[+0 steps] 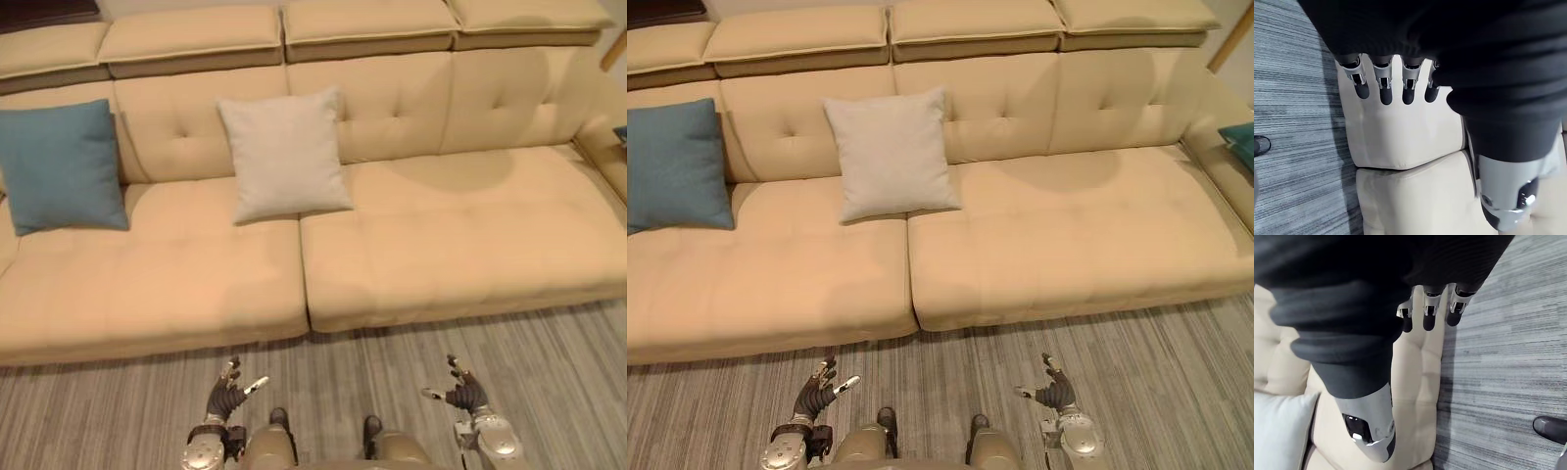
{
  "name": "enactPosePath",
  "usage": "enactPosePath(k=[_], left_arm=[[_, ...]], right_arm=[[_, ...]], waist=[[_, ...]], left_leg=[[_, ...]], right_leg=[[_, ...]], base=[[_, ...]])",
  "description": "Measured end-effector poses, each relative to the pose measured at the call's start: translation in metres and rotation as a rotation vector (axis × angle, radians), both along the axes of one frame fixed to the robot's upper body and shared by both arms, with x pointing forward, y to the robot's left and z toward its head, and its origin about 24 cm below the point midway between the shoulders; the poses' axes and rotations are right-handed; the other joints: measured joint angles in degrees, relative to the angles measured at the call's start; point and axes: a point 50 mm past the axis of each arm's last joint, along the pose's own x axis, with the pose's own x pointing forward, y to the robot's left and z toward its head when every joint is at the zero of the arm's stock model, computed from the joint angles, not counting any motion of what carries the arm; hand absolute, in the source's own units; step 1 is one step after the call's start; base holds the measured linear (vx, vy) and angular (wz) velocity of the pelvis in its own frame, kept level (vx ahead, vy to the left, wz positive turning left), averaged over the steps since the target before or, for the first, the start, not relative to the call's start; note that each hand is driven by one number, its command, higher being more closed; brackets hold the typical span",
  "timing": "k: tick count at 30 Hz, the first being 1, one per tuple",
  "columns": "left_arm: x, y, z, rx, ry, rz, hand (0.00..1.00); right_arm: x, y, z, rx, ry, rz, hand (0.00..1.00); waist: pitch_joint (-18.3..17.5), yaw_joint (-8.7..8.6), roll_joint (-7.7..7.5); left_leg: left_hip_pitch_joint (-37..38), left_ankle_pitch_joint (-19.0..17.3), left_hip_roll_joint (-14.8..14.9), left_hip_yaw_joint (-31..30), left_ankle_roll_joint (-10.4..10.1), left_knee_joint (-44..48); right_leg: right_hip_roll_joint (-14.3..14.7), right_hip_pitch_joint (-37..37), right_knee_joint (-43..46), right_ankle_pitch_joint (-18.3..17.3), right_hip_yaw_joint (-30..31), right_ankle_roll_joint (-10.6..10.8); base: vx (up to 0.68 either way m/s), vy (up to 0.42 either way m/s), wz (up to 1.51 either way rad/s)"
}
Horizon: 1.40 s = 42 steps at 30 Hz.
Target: Pick up cushions and gather them together orderly.
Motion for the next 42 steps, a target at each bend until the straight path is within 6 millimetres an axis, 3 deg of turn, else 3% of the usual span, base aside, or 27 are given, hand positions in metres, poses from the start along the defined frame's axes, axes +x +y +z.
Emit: enactPosePath(k=[2,6,7,8,11,13,14,16,17,18,19,21,23,26,27,28,29,30,31,32,33,34,36,38,39,41,42], left_arm=[[0.005,0.0,0.001,0.0,-0.009,-0.003,0.0],[0.005,0.003,0.002,0.009,-0.005,-0.004,0.0],[0.008,0.001,0.003,0.004,-0.012,-0.004,0.0],[0.011,0.0,0.007,0.004,-0.032,-0.002,0.0],[0.019,-0.004,0.01,-0.004,-0.05,-0.016,0.0],[0.025,-0.004,0.013,0.0,-0.065,-0.024,0.0],[0.031,-0.006,0.014,0.001,-0.07,-0.044,0.0],[0.039,-0.013,0.018,-0.004,-0.089,-0.077,0.0],[0.046,-0.016,0.021,-0.007,-0.109,-0.086,0.0],[0.049,-0.018,0.022,-0.012,-0.114,-0.087,0.0],[0.048,-0.021,0.021,-0.02,-0.112,-0.092,0.0],[0.043,-0.031,0.017,-0.043,-0.097,-0.101,0.0],[0.035,-0.028,0.014,-0.04,-0.078,-0.08,0.0],[0.022,-0.026,0.009,-0.046,-0.053,-0.055,0.0],[0.02,-0.026,0.009,-0.048,-0.052,-0.052,0.0],[0.02,-0.027,0.01,-0.051,-0.054,-0.045,0.0],[0.019,-0.027,0.009,-0.057,-0.049,-0.033,0.0],[0.019,-0.025,0.009,-0.048,-0.053,-0.026,0.0],[0.028,-0.021,0.014,-0.037,-0.083,-0.01,0.0],[0.03,-0.023,0.015,-0.046,-0.089,-0.002,0.0],[0.029,-0.027,0.013,-0.058,-0.083,0.003,0.0],[0.027,-0.029,0.012,-0.061,-0.071,-0.006,0.0],[0.022,-0.028,0.009,-0.057,-0.055,-0.02,0.0],[0.021,-0.026,0.009,-0.047,-0.052,-0.012,0.0],[0.025,-0.024,0.011,-0.036,-0.064,-0.01,0.0],[0.033,-0.024,0.014,-0.035,-0.078,-0.014,0.0],[0.038,-0.025,0.014,-0.044,-0.083,-0.01,0.0]], right_arm=[[0.0,0.0,0.0,0.01,-0.005,-0.019,0.0],[0.017,0.006,0.005,0.044,-0.059,-0.026,0.0],[0.025,0.009,0.009,0.047,-0.08,-0.017,0.0],[0.03,0.008,0.011,0.043,-0.09,-0.014,0.0],[0.035,0.01,0.011,0.043,-0.096,-0.032,0.0],[0.038,0.013,0.011,0.052,-0.1,-0.035,0.0],[0.039,0.012,0.012,0.047,-0.104,-0.039,0.0],[0.037,0.009,0.012,0.036,-0.096,-0.046,0.0],[0.032,0.007,0.009,0.033,-0.076,-0.05,0.0],[0.03,0.008,0.006,0.037,-0.059,-0.055,0.0],[0.029,0.011,0.004,0.04,-0.048,-0.051,0.0],[0.029,0.014,0.0,0.039,-0.028,-0.061,0.0],[0.023,0.017,-0.007,0.042,0.017,-0.05,0.0],[0.025,0.021,-0.009,0.054,0.024,-0.035,0.0],[0.028,0.021,-0.009,0.056,0.026,-0.029,0.0],[0.028,0.021,-0.009,0.054,0.027,-0.026,0.0],[0.029,0.027,-0.012,0.075,0.035,-0.03,0.0],[0.03,0.031,-0.012,0.087,0.032,-0.027,0.0],[0.03,0.03,-0.011,0.086,0.025,-0.032,0.0],[0.033,0.029,-0.011,0.086,0.023,-0.039,0.0],[0.033,0.027,-0.012,0.094,0.028,-0.066,0.0],[0.031,0.028,-0.014,0.104,0.035,-0.08,0.0],[0.025,0.031,-0.017,0.117,0.052,-0.086,0.0],[0.024,0.032,-0.018,0.121,0.056,-0.086,0.0],[0.029,0.031,-0.016,0.122,0.042,-0.088,0.0],[0.032,0.027,-0.013,0.11,0.031,-0.091,0.0],[0.034,0.019,-0.011,0.089,0.029,-0.091,0.0]], waist=[[0.07,-0.5,0.13],[0.18,-1.28,0.02],[0.24,-1.94,0.14],[0.59,-2.11,0.3],[0.87,-2.33,1.59],[0.74,-2.26,1.48],[0.79,-2.95,1.78],[0.76,-3.08,2.93],[0.58,-3.02,3.64],[0.84,-3.0,3.9],[1.09,-2.85,3.79],[1.88,-1.48,3.22],[2.85,0.71,2.13],[3.59,2.39,3.18],[3.54,3.56,3.5],[3.37,4.35,4.5],[2.82,6.0,3.81],[2.21,5.95,2.2],[1.86,5.15,0.31],[1.9,4.83,-0.04],[1.9,4.72,-0.23],[1.91,4.5,-0.24],[1.93,3.56,-0.38],[1.67,3.34,-0.14],[1.58,3.15,0.32],[2.34,2.62,1.66],[3.13,1.58,3.73]], left_leg=[[0.17,-0.55,-0.21,1.93,0.56,0.73],[0.16,-5.37,0.58,7.06,1.24,4.68],[0.81,-6.3,2.36,12.02,1.52,4.98],[2.59,-6.9,3.5,17.15,1.21,4.87],[9.82,-7.38,6.54,31.11,0.84,4.78],[13.0,-7.18,6.97,35.49,-0.06,5.56],[14.62,-7.35,7.6,36.52,-0.68,6.97],[15.02,-6.93,11.19,35.62,-1.83,13.16],[14.39,-4.93,14.95,32.38,0.16,21.34],[12.28,0.35,17.27,25.69,7.09,30.04],[10.49,4.15,17.19,20.22,8.83,34.75],[1.85,-4.04,9.8,2.39,3.62,46.98],[-3.79,-7.09,4.93,-3.32,3.99,46.24],[-12.7,-6.52,0.1,-7.1,2.8,31.34],[-13.87,-4.14,-2.07,-7.01,-0.42,18.73],[-13.69,-0.13,-2.12,-6.69,-1.1,11.76],[-12.4,3.05,-3.09,-5.81,3.57,11.52],[-12.58,1.97,-4.29,-5.43,4.45,11.55],[-13.56,-1.14,-6.77,-5.12,7.41,13.79],[-13.41,-3.13,-7.81,-5.02,8.52,15.24],[-11.11,-5.9,-9.07,-4.35,9.02,16.05],[-7.93,-7.41,-10.14,-4.28,9.76,15.52],[-0.27,-9.26,-11.96,-4.84,11.48,12.87],[8.28,-10.1,-13.15,-5.54,12.3,6.31],[11.52,-10.14,-12.98,-6.33,12.32,3.02],[14.86,-10.37,-11.7,-7.99,11.82,0.15],[17.62,-11.05,-9.15,-9.28,10.54,-0.77]], right_leg=[[0.3,-0.47,-1.64,1.77,2.72,0.49],[2.95,-4.28,-3.81,6.38,12.01,0.95],[2.52,-5.76,-4.57,7.48,6.71,-1.57],[0.07,-7.56,-2.98,6.56,-3.51,-5.49],[-9.17,-7.01,3.03,3.23,-34.86,-11.75],[-10.13,-7.24,4.69,4.44,-39.29,-10.41],[-8.56,-8.3,5.4,4.61,-36.55,-7.37],[-4.96,-8.96,6.33,3.41,-31.91,-6.79],[-1.76,-8.4,6.57,2.27,-28.49,-7.36],[0.42,-6.5,6.03,1.32,-25.32,-7.74],[1.41,-4.98,5.72,0.61,-22.98,-8.12],[2.84,-0.44,5.31,-2.47,-15.37,-8.44],[2.83,4.08,4.72,-4.33,-10.39,-7.42],[2.09,9.06,2.44,-6.76,-5.55,-4.63],[1.63,10.34,1.37,-7.7,-3.73,-3.04],[2.38,11.5,0.42,-8.24,-2.55,-2.19],[1.5,13.03,-0.57,-9.01,-0.09,-1.83],[0.13,13.34,-0.87,-9.32,0.54,-1.62],[-2.18,12.48,2.12,-10.59,0.3,1.08],[-3.09,11.39,6.38,-11.19,0.55,2.78],[-4.32,8.2,17.9,-10.71,1.18,8.31],[-5.05,5.43,27.72,-8.43,1.79,12.3],[-6.93,1.72,43.6,-7.45,-1.8,11.01],[-10.33,-3.33,47.02,-10.48,-12.13,3.34],[-10.21,-7.86,43.22,-12.29,-16.65,0.23],[-8.11,-11.84,34.78,-12.43,-19.01,-0.58],[-3.98,-14.16,22.02,-9.37,-17.56,-0.41]], base=[[-0.05,0.117,-0.91],[-0.04,0.105,-1.59],[-0.06,0.066,-2.08],[-0.02,0.062,-2.35],[0.12,0.007,-2.35],[0.2,-0.189,-2.48],[0.23,-0.237,-2.34],[0.29,-0.206,-1.76],[0.39,-0.209,-1.87],[0.41,-0.184,-1.85],[0.43,-0.055,-1.78],[0.49,0.026,-1.69],[0.4,0.121,-1.33],[0.4,0.221,-0.95],[0.56,0.377,-0.91],[0.51,0.336,-0.94],[0.44,0.276,-0.55],[0.61,0.296,-0.11],[0.6,0.283,0.31],[0.8,0.391,0.3],[0.54,0.291,0.12],[0.67,0.316,0.14],[0.56,0.163,0.22],[0.66,0.106,0.09],[0.58,0.052,0.06],[0.66,-0.004,0.37],[0.61,-0.025,0.48]])
